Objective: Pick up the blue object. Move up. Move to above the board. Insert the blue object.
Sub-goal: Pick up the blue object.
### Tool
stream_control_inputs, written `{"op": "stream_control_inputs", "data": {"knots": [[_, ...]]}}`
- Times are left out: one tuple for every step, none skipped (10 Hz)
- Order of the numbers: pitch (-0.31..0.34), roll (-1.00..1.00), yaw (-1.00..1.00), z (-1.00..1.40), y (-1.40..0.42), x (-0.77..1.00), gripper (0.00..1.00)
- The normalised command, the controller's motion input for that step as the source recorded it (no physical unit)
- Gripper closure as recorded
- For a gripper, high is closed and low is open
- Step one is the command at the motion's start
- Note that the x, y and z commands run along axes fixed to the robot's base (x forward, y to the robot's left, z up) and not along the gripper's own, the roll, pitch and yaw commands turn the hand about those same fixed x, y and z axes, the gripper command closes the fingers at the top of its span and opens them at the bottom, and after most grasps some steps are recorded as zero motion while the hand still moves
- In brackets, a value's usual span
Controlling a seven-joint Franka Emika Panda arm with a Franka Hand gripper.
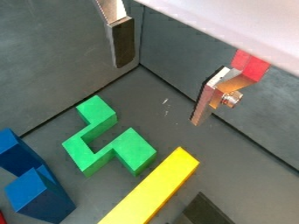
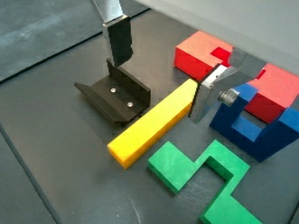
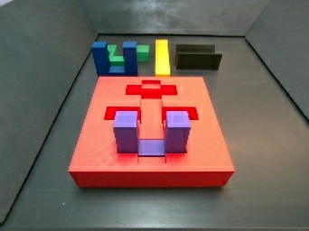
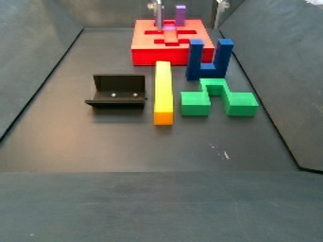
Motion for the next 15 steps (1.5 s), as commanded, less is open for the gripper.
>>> {"op": "stream_control_inputs", "data": {"knots": [[0.0, 0.0, 0.0, -0.08, 0.0, 0.0, 0.0], [-0.009, 0.07, 0.0, -0.2, -0.67, 0.0, 0.0], [-0.074, 0.15, 0.05, -0.19, -0.97, -0.02, 0.0], [-0.064, 0.2, 0.06, -0.17, -0.94, -0.11, 0.0], [-0.06, 0.2, 0.06, -0.17, -0.94, -0.12, 0.0], [-0.064, 0.19, 0.06, -0.18, -0.94, -0.14, 0.0], [-0.083, 0.15, 0.09, -0.19, -0.94, -0.15, 0.0], [-0.09, 0.1, 0.11, -0.21, -0.84, -0.2, 0.0], [-0.093, 0.04, 0.1, -0.21, -0.69, -0.24, 0.0], [-0.087, 0.0, 0.06, -0.22, -0.48, -0.21, 0.0], [-0.087, 0.0, 0.0, -0.22, -0.19, -0.14, 0.0], [-0.044, 0.0, 0.0, -0.27, -0.02, -0.14, 0.0], [-0.011, 0.02, 0.0, -0.34, -0.03, -0.07, 0.0], [-0.009, 0.0, 0.0, -0.31, -0.11, -0.04, 0.0], [-0.024, 0.0, 0.0, -0.25, -0.12, 0.0, 0.0]]}}
